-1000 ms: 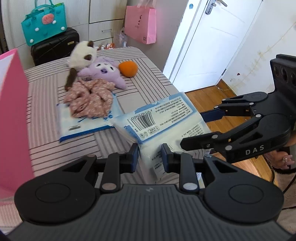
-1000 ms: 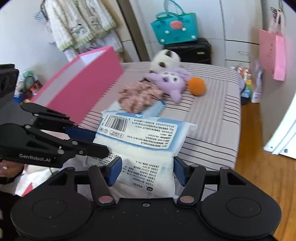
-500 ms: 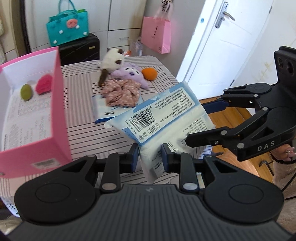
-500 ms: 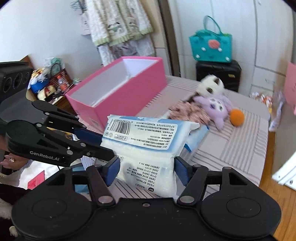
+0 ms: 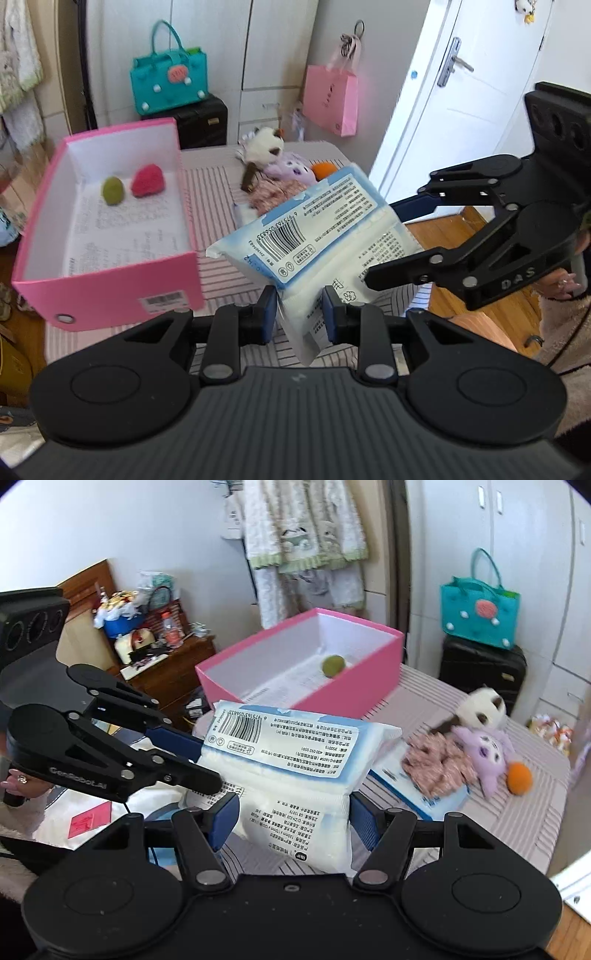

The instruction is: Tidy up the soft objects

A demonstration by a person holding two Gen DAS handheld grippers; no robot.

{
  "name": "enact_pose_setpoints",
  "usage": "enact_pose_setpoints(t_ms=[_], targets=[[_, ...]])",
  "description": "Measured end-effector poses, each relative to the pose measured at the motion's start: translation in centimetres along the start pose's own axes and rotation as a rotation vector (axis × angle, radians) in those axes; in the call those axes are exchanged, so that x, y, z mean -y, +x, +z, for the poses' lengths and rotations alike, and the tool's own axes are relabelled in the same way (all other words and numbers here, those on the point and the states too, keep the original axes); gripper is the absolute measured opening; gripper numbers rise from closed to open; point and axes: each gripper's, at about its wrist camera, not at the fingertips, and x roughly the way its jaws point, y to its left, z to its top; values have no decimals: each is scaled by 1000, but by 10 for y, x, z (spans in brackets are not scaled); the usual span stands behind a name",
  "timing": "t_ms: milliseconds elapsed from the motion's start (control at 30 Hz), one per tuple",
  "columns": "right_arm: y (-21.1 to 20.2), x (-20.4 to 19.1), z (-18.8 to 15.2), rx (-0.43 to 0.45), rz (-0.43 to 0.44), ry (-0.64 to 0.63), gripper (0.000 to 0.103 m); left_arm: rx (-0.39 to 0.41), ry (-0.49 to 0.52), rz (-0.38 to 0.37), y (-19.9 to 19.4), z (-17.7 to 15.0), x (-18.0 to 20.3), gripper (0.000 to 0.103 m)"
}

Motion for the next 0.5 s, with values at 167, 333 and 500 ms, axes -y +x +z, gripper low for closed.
enact_pose_setpoints(t_ms=[167, 333, 500], targets=[[7, -13, 16, 19, 15, -55, 71, 71, 8, 27, -23, 1, -11, 25], [18, -17, 40, 55, 41, -80, 71, 116, -27, 49, -32, 10, -36, 25], [33, -18, 65, 69, 62, -107, 66, 147, -50, 93, -34, 26, -66, 25]])
